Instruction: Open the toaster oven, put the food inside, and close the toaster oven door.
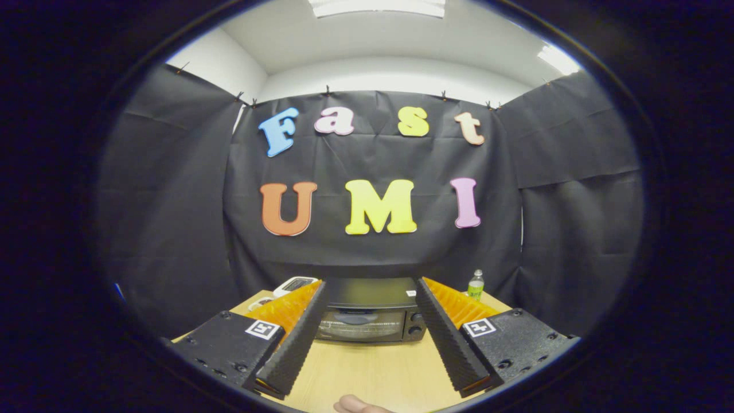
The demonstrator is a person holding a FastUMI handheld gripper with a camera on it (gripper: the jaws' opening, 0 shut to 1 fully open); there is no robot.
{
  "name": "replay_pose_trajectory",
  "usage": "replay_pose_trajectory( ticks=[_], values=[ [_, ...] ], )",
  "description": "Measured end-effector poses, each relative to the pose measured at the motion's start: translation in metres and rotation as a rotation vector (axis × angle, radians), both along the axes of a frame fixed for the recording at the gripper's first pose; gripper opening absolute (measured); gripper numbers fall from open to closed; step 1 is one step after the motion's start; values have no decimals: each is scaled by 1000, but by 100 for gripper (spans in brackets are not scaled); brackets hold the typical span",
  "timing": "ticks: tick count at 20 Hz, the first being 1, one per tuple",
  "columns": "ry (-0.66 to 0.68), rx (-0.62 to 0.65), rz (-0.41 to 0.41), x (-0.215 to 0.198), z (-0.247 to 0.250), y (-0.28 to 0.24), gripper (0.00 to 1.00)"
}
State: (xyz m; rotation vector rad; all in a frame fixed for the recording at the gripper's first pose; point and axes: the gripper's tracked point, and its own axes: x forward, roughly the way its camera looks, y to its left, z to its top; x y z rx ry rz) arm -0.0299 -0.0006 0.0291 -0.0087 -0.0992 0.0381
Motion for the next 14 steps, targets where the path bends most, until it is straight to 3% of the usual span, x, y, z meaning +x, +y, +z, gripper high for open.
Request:
replay_pose_trajectory(
  ticks=[7, 14],
  values=[
    [16, 22, 21, -2, -6, -19, 100],
    [37, 37, -14, 1, -9, -39, 100]
  ],
)
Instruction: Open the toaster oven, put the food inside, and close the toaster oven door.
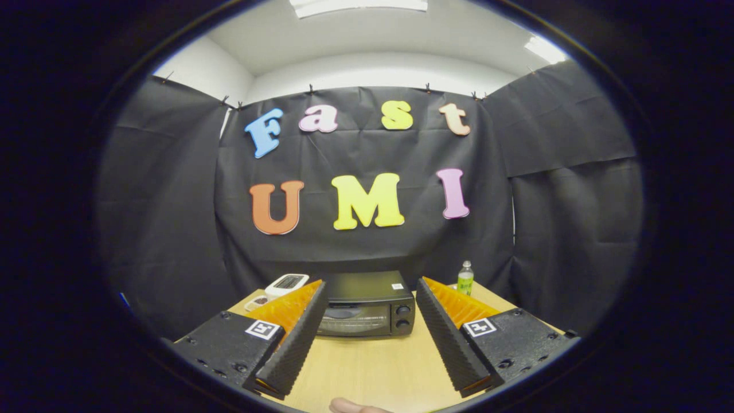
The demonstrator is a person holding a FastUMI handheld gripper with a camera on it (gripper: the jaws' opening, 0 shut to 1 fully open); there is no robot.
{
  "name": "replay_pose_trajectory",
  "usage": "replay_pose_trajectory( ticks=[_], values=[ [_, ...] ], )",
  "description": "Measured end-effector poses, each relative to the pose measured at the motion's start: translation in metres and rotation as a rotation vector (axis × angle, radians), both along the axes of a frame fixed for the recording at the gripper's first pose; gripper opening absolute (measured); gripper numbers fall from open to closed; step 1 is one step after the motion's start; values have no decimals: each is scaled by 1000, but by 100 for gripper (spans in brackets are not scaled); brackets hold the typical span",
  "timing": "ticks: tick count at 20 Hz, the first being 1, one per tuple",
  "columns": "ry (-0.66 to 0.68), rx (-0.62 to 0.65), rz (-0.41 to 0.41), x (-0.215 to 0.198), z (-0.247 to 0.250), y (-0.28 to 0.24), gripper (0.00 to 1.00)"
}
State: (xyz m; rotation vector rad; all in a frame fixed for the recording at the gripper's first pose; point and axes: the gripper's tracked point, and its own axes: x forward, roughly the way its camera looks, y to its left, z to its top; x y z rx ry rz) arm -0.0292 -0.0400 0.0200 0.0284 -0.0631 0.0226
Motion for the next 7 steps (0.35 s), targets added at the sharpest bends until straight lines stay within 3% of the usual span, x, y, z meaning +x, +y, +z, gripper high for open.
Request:
replay_pose_trajectory(
  ticks=[7],
  values=[
    [-9, -5, 15, -6, 0, 3, 100]
  ],
)
